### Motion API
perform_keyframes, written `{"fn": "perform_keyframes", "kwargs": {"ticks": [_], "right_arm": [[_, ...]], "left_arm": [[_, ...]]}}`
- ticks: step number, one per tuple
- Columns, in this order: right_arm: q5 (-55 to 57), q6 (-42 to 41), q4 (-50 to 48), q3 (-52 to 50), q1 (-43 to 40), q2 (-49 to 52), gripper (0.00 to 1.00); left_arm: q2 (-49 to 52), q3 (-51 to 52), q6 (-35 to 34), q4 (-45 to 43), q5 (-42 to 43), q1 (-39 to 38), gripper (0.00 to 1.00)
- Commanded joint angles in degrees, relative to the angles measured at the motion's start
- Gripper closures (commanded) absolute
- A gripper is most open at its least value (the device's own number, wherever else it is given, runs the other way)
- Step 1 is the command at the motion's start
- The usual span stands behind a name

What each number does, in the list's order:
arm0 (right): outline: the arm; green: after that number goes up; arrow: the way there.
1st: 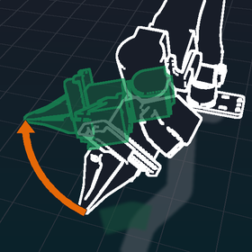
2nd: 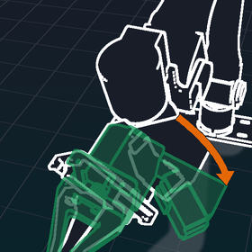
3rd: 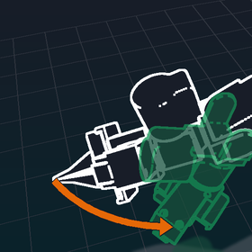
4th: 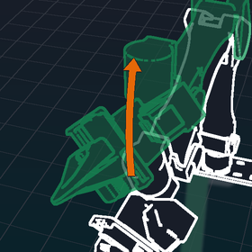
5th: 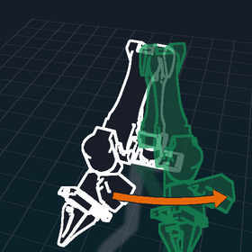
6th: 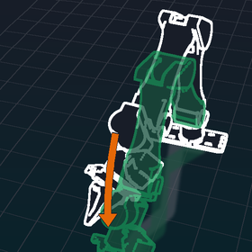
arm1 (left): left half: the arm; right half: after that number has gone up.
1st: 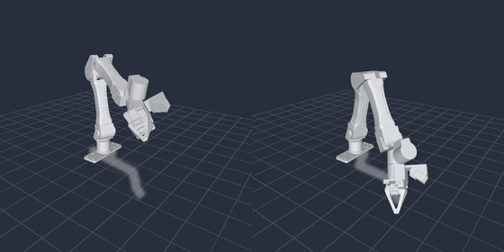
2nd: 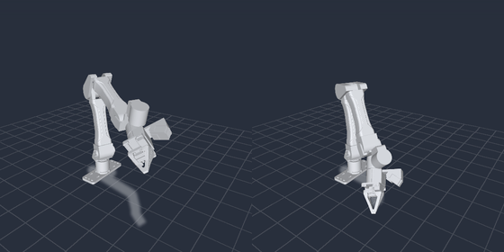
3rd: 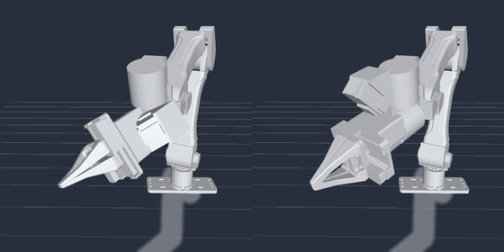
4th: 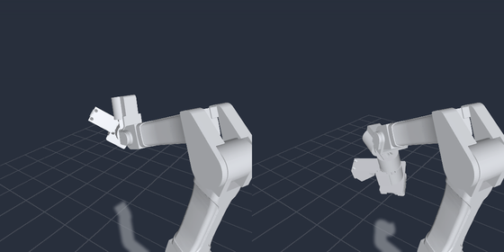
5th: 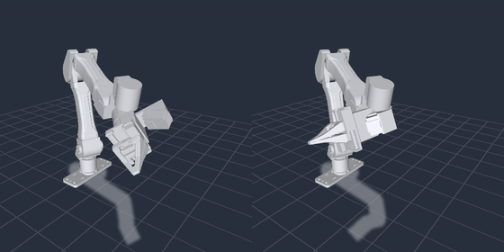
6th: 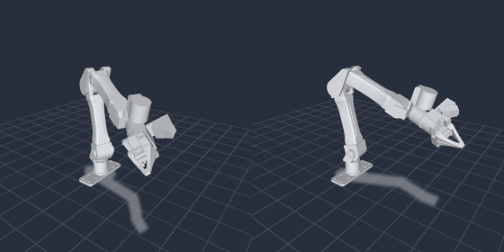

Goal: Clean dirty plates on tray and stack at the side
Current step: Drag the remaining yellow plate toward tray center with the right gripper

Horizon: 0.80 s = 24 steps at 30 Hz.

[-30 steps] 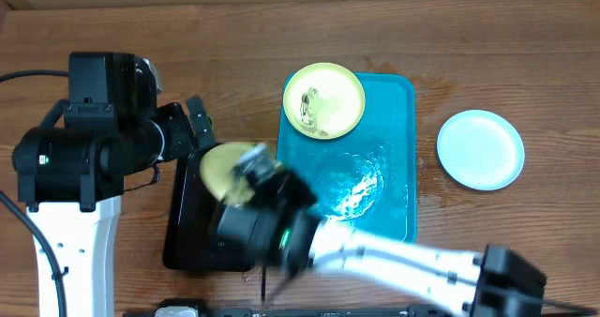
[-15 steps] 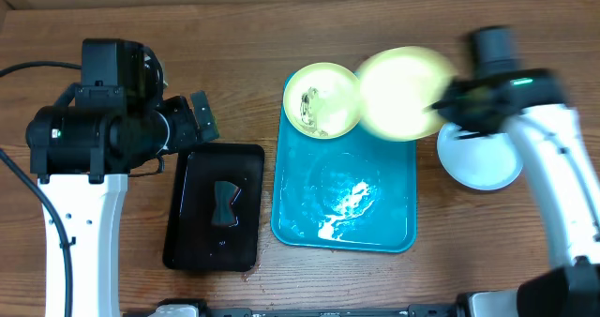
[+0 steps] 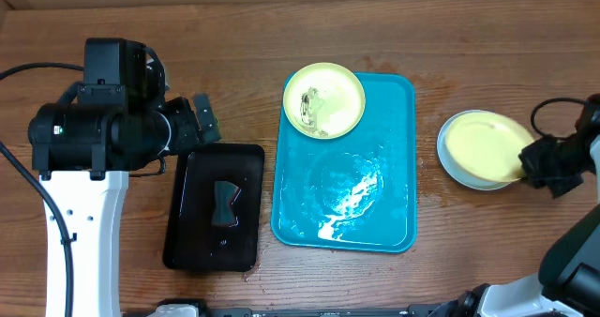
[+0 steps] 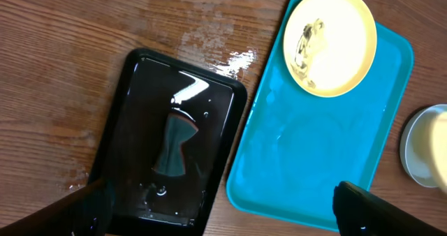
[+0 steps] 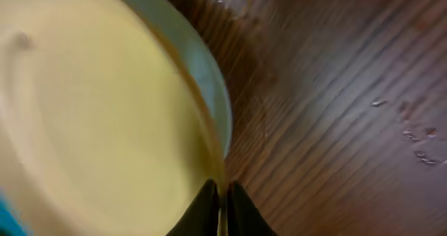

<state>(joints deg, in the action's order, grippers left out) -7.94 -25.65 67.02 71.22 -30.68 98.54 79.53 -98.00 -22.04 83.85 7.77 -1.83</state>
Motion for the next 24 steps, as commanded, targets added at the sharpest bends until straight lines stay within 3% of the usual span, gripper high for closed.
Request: {"fn": "perform_keyframes", "kwargs": {"ticks": [1, 2, 5, 14, 20, 22, 24], "right_arm": [[-7.32, 7.93, -0.42, 1.03, 1.84, -1.66, 0.68], [-7.30, 7.91, -0.46, 1.31, 2.49, -2.25, 0.60], [-7.37, 7.91, -0.66, 3.37, 5.77, -5.51, 0.50], [-10.14, 14.73, -10.47, 8.68, 27.04, -13.07, 0.48], [5.09, 17.16, -20.76, 8.59, 42.77, -6.91, 0.38], [8.26, 17.20, -25.38, 8.59, 45.72, -2.27, 0.29], [8.81, 17.22, -29.73, 8.59, 46.90, 2.19, 0.27]], "left_arm": [[0.24, -1.16, 1.31, 0.13, 0.83, -0.07, 0.00], [0.24, -1.16, 1.29, 0.13, 0.85, -0.07, 0.00], [0.24, -1.16, 1.29, 0.13, 0.83, -0.07, 0.00], [0.24, -1.16, 1.29, 0.20, 0.85, -0.07, 0.00], [0.24, -1.16, 1.33, 1.38, 0.83, -0.07, 0.00], [0.24, -1.16, 2.23, 2.14, 0.83, -0.07, 0.00], [0.24, -1.16, 3.37, 2.60, 0.81, -0.07, 0.00]]}}
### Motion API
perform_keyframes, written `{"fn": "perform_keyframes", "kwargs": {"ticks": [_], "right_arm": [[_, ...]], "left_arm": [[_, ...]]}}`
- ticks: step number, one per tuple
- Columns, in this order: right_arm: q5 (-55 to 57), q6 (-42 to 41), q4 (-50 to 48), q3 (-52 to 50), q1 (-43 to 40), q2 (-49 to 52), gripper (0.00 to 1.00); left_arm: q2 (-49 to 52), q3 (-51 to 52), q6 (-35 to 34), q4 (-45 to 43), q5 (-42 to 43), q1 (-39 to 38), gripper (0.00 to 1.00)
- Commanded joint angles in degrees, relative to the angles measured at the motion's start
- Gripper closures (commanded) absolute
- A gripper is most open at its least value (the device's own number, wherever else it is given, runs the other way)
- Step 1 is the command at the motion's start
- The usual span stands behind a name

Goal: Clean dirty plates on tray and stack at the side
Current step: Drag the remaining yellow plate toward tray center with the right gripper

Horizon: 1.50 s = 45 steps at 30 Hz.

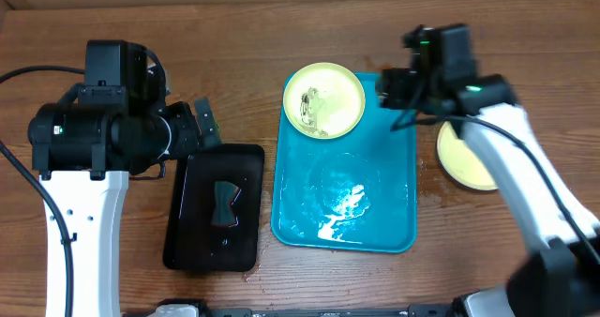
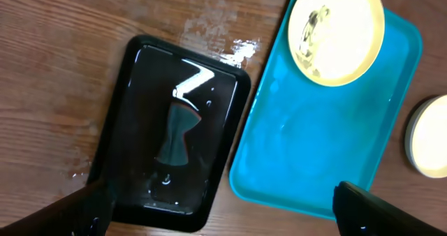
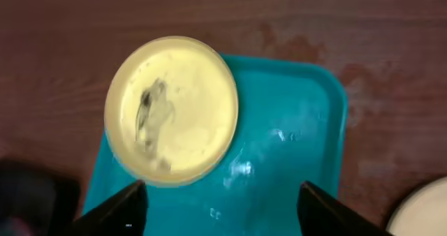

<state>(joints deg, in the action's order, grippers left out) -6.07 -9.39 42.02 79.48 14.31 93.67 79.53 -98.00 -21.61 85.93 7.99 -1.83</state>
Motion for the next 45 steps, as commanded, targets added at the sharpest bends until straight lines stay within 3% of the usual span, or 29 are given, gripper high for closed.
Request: {"fn": "perform_keyframes", "kwargs": {"ticks": [1, 10, 12, 15, 21, 23, 24, 27, 28, 33, 38, 45], "right_arm": [[6.88, 0.96, -6.97, 0.33, 2.14, 9.25, 0.27], [4.22, 0.90, -19.06, 0.33, 2.14, 23.12, 0.25], [1.20, 0.90, -19.43, 0.33, 2.14, 24.20, 0.34], [-0.44, 0.66, -19.08, 0.33, 2.14, 24.76, 0.59], [0.00, 0.68, -17.55, -0.35, 2.08, 25.38, 0.61], [0.02, 0.68, -18.51, -1.62, 2.08, 26.10, 0.51], [0.00, 0.68, -19.41, -2.58, 2.08, 26.64, 0.51], [0.17, 0.68, -19.63, -3.19, 2.08, 27.02, 0.89], [0.04, 0.66, -19.34, -3.06, 2.08, 26.75, 0.96], [-0.50, 0.20, -11.89, -0.20, 2.08, 21.81, 0.96], [-0.46, 0.20, -0.11, 2.05, 2.03, 10.73, 0.96], [-0.48, -5.90, 19.61, 1.99, 2.10, -3.17, 0.96]], "left_arm": [[0.24, -1.16, 3.41, 0.66, 0.59, -0.07, 0.00], [0.24, -1.16, 5.18, 0.70, 0.44, -0.07, 0.00], [0.24, -1.16, 5.38, 0.61, 0.44, -0.07, 0.00], [0.24, -1.16, 5.38, 0.68, 0.46, -0.07, 0.00], [0.24, -1.16, 5.38, 1.49, 0.48, -0.07, 0.00], [0.24, -1.16, 5.38, 1.55, 0.48, -0.07, 0.00], [0.24, -1.16, 5.38, 1.66, 0.48, -0.07, 0.00], [0.24, -1.16, 5.51, 1.95, 0.46, -0.07, 0.00], [0.24, -1.16, 5.64, 2.14, 0.48, -0.07, 0.00], [0.24, -1.16, 6.45, 3.02, 0.46, -0.07, 0.00], [0.24, -1.16, 6.47, 3.06, 0.50, -0.07, 0.00], [0.24, -0.28, 6.40, 5.35, 0.37, -0.07, 0.09]]}}
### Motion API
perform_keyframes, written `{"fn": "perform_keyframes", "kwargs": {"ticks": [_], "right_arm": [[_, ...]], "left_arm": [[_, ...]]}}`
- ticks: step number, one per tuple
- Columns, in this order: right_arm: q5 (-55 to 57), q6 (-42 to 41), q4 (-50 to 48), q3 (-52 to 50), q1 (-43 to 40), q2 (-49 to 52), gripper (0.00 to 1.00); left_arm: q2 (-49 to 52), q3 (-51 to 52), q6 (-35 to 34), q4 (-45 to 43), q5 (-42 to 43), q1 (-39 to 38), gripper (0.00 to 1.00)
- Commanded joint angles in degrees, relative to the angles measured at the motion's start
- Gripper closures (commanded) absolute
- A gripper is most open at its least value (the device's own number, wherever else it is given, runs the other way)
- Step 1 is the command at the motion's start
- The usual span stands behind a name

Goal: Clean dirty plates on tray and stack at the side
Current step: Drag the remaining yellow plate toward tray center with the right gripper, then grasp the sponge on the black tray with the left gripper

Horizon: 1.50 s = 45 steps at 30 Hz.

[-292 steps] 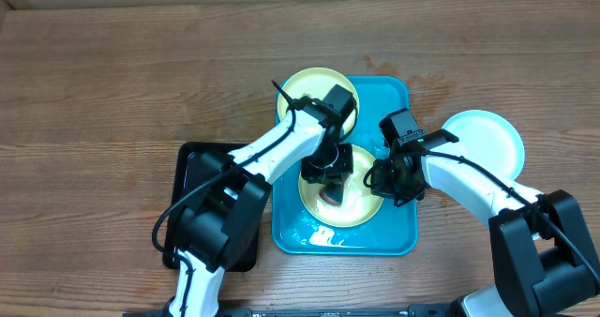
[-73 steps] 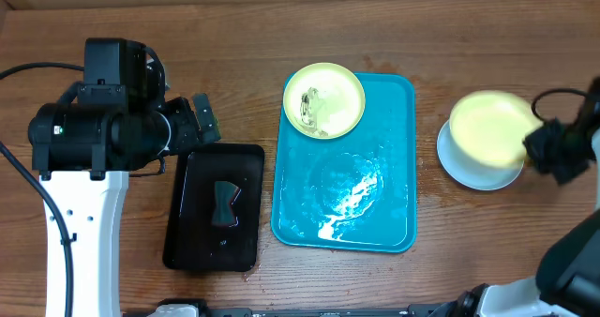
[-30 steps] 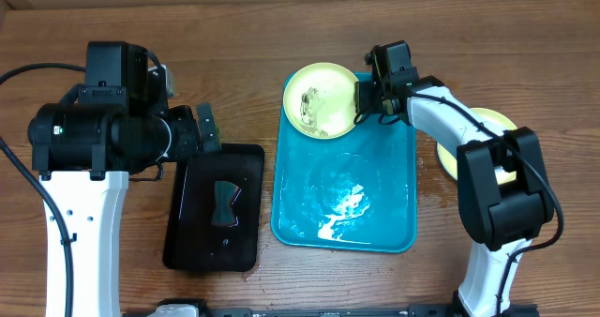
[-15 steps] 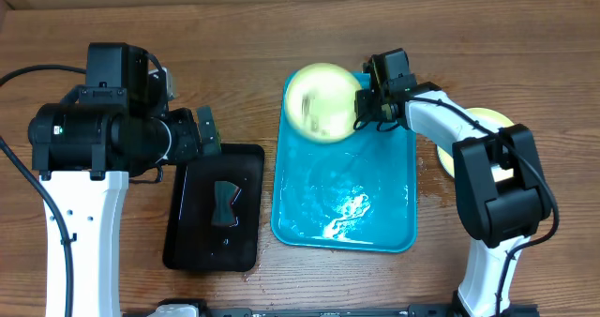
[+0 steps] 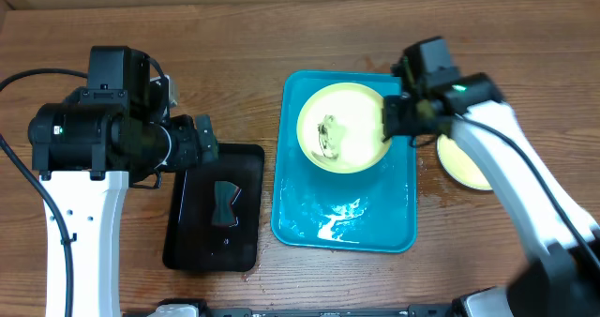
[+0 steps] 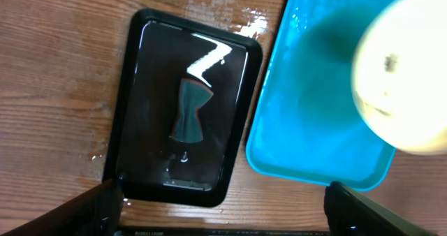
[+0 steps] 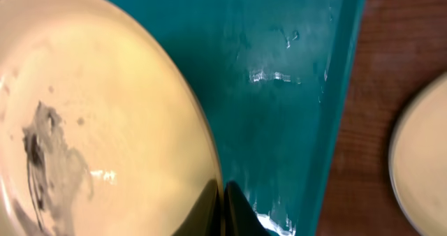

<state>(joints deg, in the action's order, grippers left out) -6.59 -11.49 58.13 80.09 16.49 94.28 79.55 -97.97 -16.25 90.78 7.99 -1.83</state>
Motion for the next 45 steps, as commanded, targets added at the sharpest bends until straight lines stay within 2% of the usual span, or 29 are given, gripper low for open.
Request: {"fn": "perform_keyframes", "kwargs": {"ticks": [1, 4, 7, 12, 14, 19, 21, 22, 23, 24, 30, 32, 35, 37, 39, 41, 42, 45], "right_arm": [[0.04, -5.70, 8.63, 1.09, 0.28, -4.20, 0.96], [0.04, -9.46, 10.16, -2.64, 1.73, -4.15, 0.96], [0.09, -12.33, 5.09, -8.72, 3.58, -4.15, 0.96], [1.18, -17.25, -7.63, -20.00, 4.50, -4.15, 0.96], [2.43, -19.45, -11.89, -23.89, 4.13, -4.13, 0.96], [2.49, -19.34, -18.27, -28.48, 4.02, -4.11, 0.96], [2.69, -18.32, -18.60, -28.65, 4.02, -4.11, 0.87], [2.64, -18.32, -18.69, -28.65, 4.02, -4.11, 0.71], [2.67, -18.29, -18.75, -28.65, 4.02, -4.11, 0.55], [2.67, -18.29, -18.69, -28.65, 4.02, -4.11, 0.52], [2.62, -13.62, -16.02, -26.53, 4.00, -4.83, 0.51], [2.56, -12.22, -12.92, -24.87, 4.00, -5.68, 0.51], [2.58, -11.08, -10.32, -23.61, 4.02, -6.86, 0.50], [2.62, -10.73, -9.68, -23.47, 4.02, -7.72, 0.48], [2.62, -10.73, -9.51, -23.47, 4.02, -7.76, 0.47], [2.64, -10.75, -9.11, -23.47, 4.02, -7.76, 0.46], [2.64, -10.75, -8.90, -23.47, 4.02, -7.76, 0.46], [2.64, -10.75, -8.68, -23.47, 4.02, -7.76, 0.43]], "left_arm": [[0.22, 1.22, 0.94, 0.76, -0.04, -0.07, 0.10], [0.22, 6.93, -0.61, 0.39, -1.81, -0.09, 0.11], [0.22, 16.26, -1.84, -3.02, -3.02, -0.07, 0.12], [0.22, 32.68, -2.21, -14.86, -0.61, -0.09, 0.22], [0.22, 38.01, -2.23, -19.41, -0.48, -0.09, 0.22], [0.26, 50.40, -3.13, -33.86, -0.68, -0.11, 0.30], [0.42, 54.95, -3.34, -39.78, -0.61, -0.24, 0.37], [0.70, 56.81, -3.78, -42.18, -0.63, -0.33, 0.38], [1.25, 58.45, -4.31, -44.46, -0.66, -0.46, 0.41], [1.81, 59.25, -4.59, -45.72, -0.66, -0.52, 0.47], [8.07, 58.99, -4.59, -51.17, -4.28, -1.11, 0.79], [10.36, 56.92, -4.81, -51.39, -4.31, -1.11, 0.96], [12.31, 51.80, -4.81, -48.63, -4.09, -1.11, 0.96], [12.59, 45.55, -4.83, -43.54, -2.49, -1.16, 0.96], [12.59, 42.16, -5.09, -39.26, -2.25, -1.20, 0.83], [12.59, 39.63, -5.18, -35.06, -2.03, -1.20, 0.60], [12.59, 38.86, -5.14, -33.75, -2.03, -1.20, 0.55], [12.61, 37.88, -4.50, -33.46, -2.16, -1.20, 0.50]]}}
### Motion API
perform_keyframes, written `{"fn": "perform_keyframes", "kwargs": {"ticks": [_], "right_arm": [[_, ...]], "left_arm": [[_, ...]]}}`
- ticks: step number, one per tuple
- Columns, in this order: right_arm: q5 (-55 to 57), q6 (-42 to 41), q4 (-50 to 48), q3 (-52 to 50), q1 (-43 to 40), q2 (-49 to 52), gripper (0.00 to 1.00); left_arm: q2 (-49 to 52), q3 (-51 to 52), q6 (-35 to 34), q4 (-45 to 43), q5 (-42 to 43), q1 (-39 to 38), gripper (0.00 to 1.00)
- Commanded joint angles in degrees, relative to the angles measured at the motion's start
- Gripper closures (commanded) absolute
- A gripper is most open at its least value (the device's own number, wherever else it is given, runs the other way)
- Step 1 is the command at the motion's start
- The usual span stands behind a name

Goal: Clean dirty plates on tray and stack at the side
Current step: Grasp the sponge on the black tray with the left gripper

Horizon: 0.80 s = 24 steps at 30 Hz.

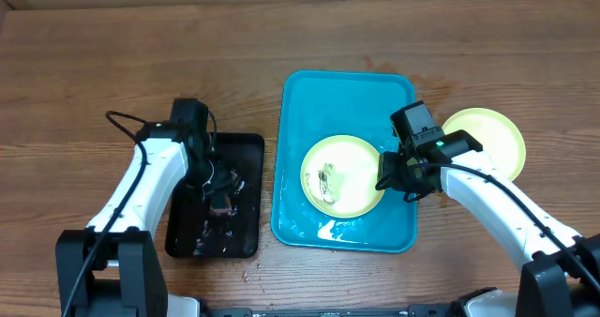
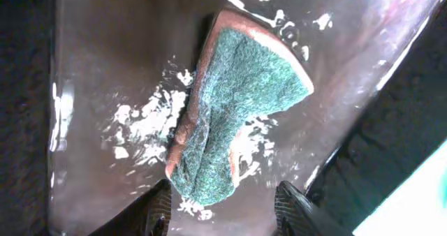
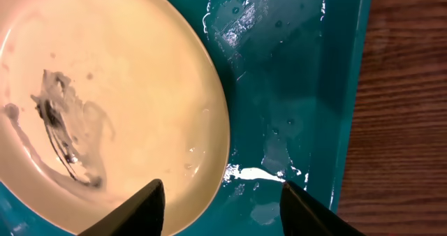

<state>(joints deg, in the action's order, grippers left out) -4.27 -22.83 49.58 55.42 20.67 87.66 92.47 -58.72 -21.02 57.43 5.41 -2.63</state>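
A dirty yellow plate (image 1: 339, 174) with dark smears lies in the near half of the teal tray (image 1: 347, 87). My right gripper (image 1: 398, 178) is open at the plate's right rim; in the right wrist view the plate (image 3: 105, 96) fills the left side and the rim lies between the spread fingers (image 3: 140, 211). My left gripper (image 1: 220, 193) is down in the black tray (image 1: 246, 148), open, with its fingers (image 2: 157, 208) on either side of the near end of the green sponge (image 2: 241, 100).
A clean yellow plate (image 1: 487, 137) on a white one sits on the wood right of the teal tray. The black tray (image 2: 105, 68) holds water and foam. Water spots mark the table between the trays.
My right gripper was shut on the dirty plate's rim over the tray's middle; it is open now and the plate lies nearer. My left gripper has dropped from high above the black tray to the sponge.
My right gripper was first shut on a clean plate's rim at the stack on the right, the dirty plate in the tray's far left corner. Then it hung open above the dirty plate, then gripped its rim. Now that plate rests nearer, released.
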Motion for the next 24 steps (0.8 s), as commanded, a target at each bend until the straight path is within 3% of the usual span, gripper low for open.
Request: {"fn": "perform_keyframes", "kwargs": {"ticks": [1, 4, 6, 10, 13, 17, 22, 24], "right_arm": [[0.33, 0.59, -0.20, 1.20, -0.15, -1.14, 0.42], [0.33, 0.57, -0.59, 1.20, -0.15, -1.14, 0.41], [0.31, 0.57, -0.61, 1.20, -0.15, -1.14, 0.40], [0.31, 0.57, -0.28, 1.18, -0.15, -1.14, 0.40], [0.31, 0.55, -0.44, 1.18, -0.15, -1.14, 0.39], [0.31, 0.55, -0.59, 1.18, -0.15, -1.14, 0.39], [0.33, 0.57, -0.42, 1.18, -0.15, -1.14, 0.40], [0.31, 0.57, -0.39, 1.18, -0.15, -1.14, 0.39]], "left_arm": [[-0.26, -1.33, 0.28, -0.72, 0.42, -0.44, 0.51], [0.00, -0.15, 2.62, -3.43, -0.83, -1.29, 0.51], [0.61, 1.62, 2.58, -5.40, -3.67, -2.21, 0.60], [3.76, 6.62, 0.76, -10.95, -4.74, -4.20, 0.85], [7.30, 8.28, 0.24, -14.78, -4.48, -4.81, 0.95], [10.19, 5.95, 0.24, -14.12, -2.69, -4.68, 0.96], [8.81, -3.61, -0.46, -5.99, 0.22, -4.35, 0.96], [8.22, -7.89, -0.44, -1.92, 0.59, -4.37, 0.90]]}}
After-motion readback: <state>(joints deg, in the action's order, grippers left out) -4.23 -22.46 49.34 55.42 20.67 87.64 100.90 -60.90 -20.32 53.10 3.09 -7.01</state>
